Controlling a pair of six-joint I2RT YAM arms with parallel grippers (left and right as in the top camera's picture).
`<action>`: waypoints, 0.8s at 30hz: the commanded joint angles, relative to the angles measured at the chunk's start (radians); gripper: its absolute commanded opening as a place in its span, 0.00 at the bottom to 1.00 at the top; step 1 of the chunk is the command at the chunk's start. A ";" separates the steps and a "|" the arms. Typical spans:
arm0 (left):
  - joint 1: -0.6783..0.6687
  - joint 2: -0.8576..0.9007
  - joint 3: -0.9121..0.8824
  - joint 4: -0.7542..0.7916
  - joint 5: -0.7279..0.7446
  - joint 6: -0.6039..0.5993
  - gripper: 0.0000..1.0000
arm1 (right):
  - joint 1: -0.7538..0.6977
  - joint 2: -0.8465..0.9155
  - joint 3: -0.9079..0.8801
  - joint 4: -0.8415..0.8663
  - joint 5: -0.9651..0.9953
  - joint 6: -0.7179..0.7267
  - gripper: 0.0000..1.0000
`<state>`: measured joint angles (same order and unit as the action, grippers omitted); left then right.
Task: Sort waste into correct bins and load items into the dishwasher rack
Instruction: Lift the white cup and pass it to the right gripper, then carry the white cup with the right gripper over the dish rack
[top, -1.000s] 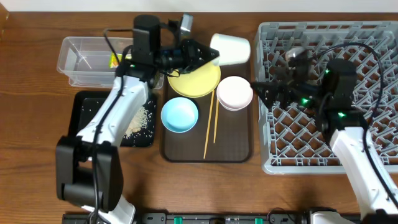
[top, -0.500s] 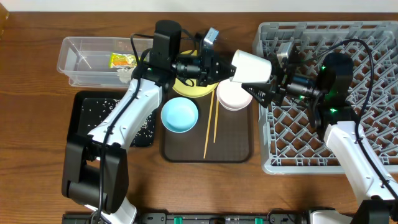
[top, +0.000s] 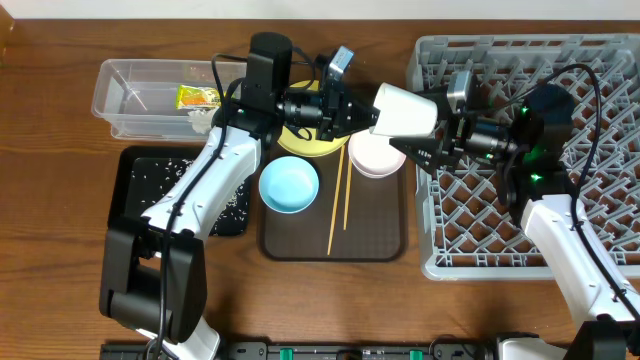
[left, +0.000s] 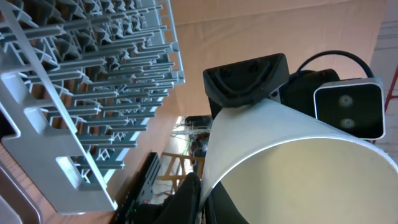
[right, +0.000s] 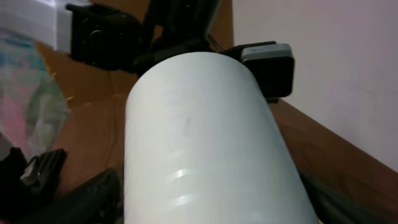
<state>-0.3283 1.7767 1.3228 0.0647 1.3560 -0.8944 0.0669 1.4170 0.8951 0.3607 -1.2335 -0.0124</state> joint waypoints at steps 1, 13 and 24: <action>0.002 -0.002 0.005 0.009 0.037 -0.002 0.06 | 0.003 0.005 0.015 0.003 -0.050 -0.024 0.78; 0.002 -0.002 0.005 0.013 0.051 -0.002 0.06 | -0.025 0.005 0.015 0.003 -0.058 -0.030 0.64; 0.002 -0.002 0.005 0.012 0.046 0.113 0.34 | -0.030 0.005 0.015 -0.005 -0.056 -0.017 0.53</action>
<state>-0.3294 1.7767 1.3228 0.0731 1.3884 -0.8627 0.0490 1.4170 0.8951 0.3611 -1.2751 -0.0269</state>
